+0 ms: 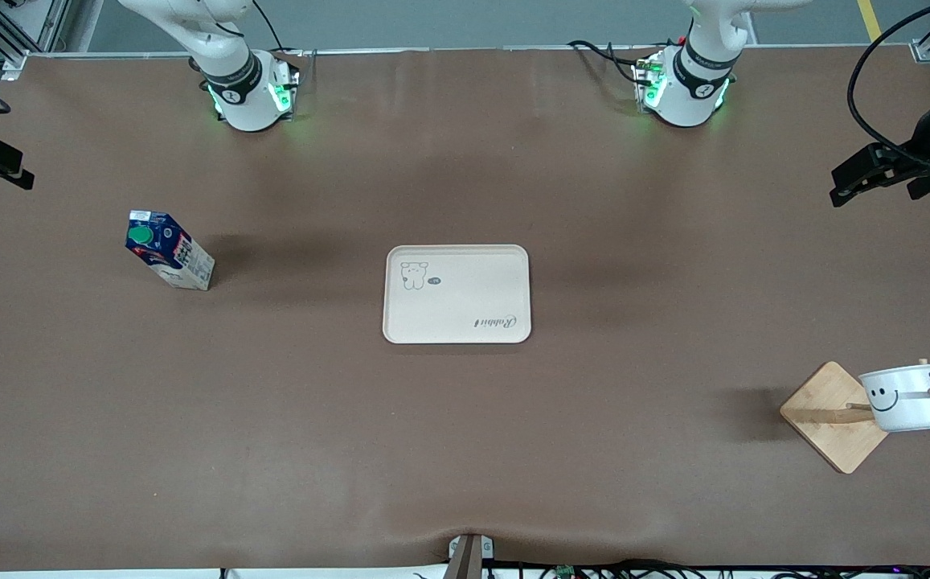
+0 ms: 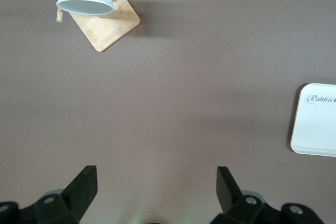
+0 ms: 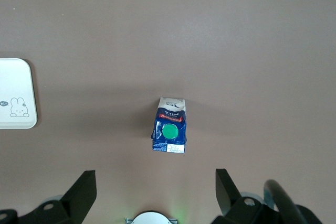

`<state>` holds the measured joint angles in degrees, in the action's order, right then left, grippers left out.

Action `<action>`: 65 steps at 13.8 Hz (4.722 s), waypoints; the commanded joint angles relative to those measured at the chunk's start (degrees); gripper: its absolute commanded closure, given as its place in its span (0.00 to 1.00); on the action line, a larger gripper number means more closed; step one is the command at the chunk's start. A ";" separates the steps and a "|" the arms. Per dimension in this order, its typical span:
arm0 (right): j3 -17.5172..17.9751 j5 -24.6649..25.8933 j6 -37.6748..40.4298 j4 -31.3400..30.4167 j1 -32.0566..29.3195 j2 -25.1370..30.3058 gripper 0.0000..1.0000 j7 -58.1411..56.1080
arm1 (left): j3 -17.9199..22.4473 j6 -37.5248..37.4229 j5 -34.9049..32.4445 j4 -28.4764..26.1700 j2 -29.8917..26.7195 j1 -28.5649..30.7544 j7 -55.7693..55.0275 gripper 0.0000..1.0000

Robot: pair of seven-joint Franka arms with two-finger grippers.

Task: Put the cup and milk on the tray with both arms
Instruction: 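Move the left gripper toward the white mug on the wooden stand, then lower the left gripper and grasp the white mug's rim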

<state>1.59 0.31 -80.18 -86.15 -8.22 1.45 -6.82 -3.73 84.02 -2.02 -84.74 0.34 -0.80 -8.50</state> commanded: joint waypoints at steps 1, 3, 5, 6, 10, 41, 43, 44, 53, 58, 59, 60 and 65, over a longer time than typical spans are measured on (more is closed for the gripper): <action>0.79 -0.66 -0.14 1.16 -0.83 -0.57 0.00 0.76 | -0.23 -0.43 -0.18 1.07 0.01 0.62 0.68 0.00; 0.79 -0.84 -0.06 1.07 -0.39 -0.65 0.00 0.76 | -0.05 -0.43 -0.18 1.07 0.01 0.71 0.50 0.00; 0.79 -3.29 -0.24 1.16 -0.56 -1.00 0.00 0.84 | 0.04 -0.43 -0.18 1.07 0.19 0.71 0.59 0.00; 0.79 -4.08 -0.24 1.07 -0.91 -1.09 0.00 0.76 | 0.12 -0.35 -0.18 0.98 0.27 0.89 0.59 0.00; 0.79 -4.18 -0.24 1.07 -0.83 -1.53 0.00 0.76 | 0.30 0.18 -3.33 0.98 0.36 0.71 0.33 0.00; 1.05 -4.27 -0.32 1.07 0.93 -4.79 0.00 0.76 | 0.30 37.60 -10.80 -14.47 11.79 3.79 -21.29 0.00; 1.05 -4.27 0.02 1.07 0.93 -4.79 0.00 0.76 | 0.30 42.08 -13.52 -17.19 11.88 3.79 -21.47 0.00; 1.05 -4.27 -0.06 1.07 0.93 -4.79 0.00 0.76 | 0.30 44.72 -15.19 -19.73 11.44 3.87 -21.56 0.00; 1.05 -4.27 -0.15 0.98 1.19 -4.96 0.00 0.76 | -0.23 66.27 -17.67 -31.10 8.45 11.17 -20.77 0.00; 1.05 -4.27 -0.24 0.98 0.75 -5.14 0.00 0.76 | -0.23 73.82 -17.32 -31.10 10.56 11.17 -20.86 0.00; 1.05 -4.27 -0.15 1.07 0.75 -5.14 0.00 0.76 | -0.23 74.79 -17.32 -31.19 11.25 11.26 -20.86 0.00; 1.05 -4.27 -0.15 0.98 0.67 -5.14 0.00 0.76 | -0.23 75.67 -17.23 -31.27 11.61 11.26 -20.77 0.00; 1.05 -4.36 -0.32 0.98 0.75 -5.22 0.00 0.76 | -0.14 77.61 -17.40 -30.66 13.81 11.43 -20.51 0.00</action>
<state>2.53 -3.33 -80.78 -86.13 -7.25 -3.33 -6.82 -3.50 160.58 -18.71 -115.74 13.88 9.90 -28.66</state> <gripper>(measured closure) 0.000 0.000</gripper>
